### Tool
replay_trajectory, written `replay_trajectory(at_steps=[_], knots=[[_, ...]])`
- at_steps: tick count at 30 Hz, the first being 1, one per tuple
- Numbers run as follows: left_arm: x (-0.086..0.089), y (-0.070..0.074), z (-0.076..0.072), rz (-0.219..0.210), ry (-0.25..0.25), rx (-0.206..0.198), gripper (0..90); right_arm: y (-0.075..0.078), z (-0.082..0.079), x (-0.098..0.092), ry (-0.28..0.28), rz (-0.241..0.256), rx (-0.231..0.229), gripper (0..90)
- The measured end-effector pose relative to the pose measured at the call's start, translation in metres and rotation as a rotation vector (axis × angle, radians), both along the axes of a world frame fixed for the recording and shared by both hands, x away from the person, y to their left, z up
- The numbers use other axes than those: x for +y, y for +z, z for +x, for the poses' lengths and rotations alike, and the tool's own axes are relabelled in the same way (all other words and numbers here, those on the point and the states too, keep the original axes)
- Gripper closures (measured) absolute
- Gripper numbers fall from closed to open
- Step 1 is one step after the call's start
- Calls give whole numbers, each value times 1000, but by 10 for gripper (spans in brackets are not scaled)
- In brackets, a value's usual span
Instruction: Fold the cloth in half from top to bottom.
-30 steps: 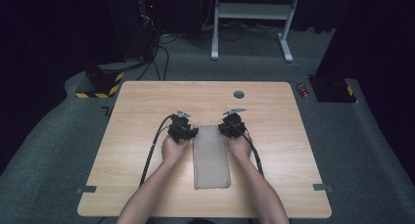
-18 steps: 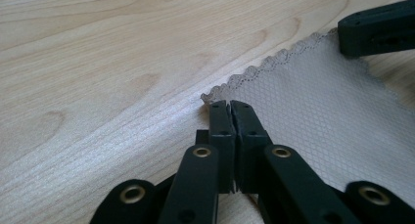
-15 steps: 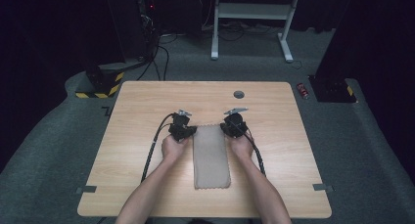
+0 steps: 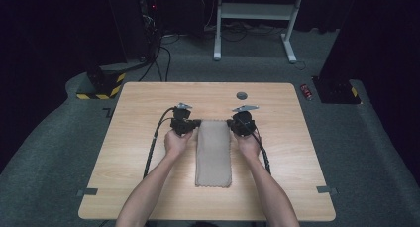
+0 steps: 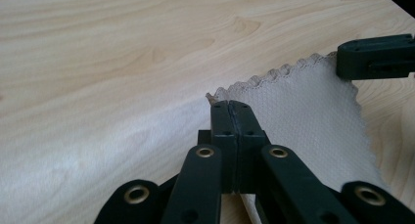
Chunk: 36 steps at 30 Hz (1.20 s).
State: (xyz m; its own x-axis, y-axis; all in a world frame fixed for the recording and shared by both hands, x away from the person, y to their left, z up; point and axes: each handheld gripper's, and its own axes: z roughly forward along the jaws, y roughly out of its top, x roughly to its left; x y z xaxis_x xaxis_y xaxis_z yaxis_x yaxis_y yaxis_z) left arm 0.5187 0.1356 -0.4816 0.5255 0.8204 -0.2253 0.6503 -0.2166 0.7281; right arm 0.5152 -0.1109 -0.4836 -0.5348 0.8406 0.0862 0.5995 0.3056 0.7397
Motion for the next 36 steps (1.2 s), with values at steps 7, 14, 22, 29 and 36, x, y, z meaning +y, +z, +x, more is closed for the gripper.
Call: replay_trajectory(at_steps=[7,14,22,29,36], knots=[[-2,14,12,-23,4,-10,897,15,7,-4,-8,-13,-13,896],[1,17,2,-18,-26,-31,896,18,2,-4,7,-18,-24,896],[6,8,-10,-25,-50,1,895,9,-12,-1,47,-22,-17,895],[8,-6,-22,-21,-76,21,894,-2,-24,-4,73,-13,-1,895],[7,-13,-34,-4,-99,31,894,-10,-38,-8,87,7,5,895]])
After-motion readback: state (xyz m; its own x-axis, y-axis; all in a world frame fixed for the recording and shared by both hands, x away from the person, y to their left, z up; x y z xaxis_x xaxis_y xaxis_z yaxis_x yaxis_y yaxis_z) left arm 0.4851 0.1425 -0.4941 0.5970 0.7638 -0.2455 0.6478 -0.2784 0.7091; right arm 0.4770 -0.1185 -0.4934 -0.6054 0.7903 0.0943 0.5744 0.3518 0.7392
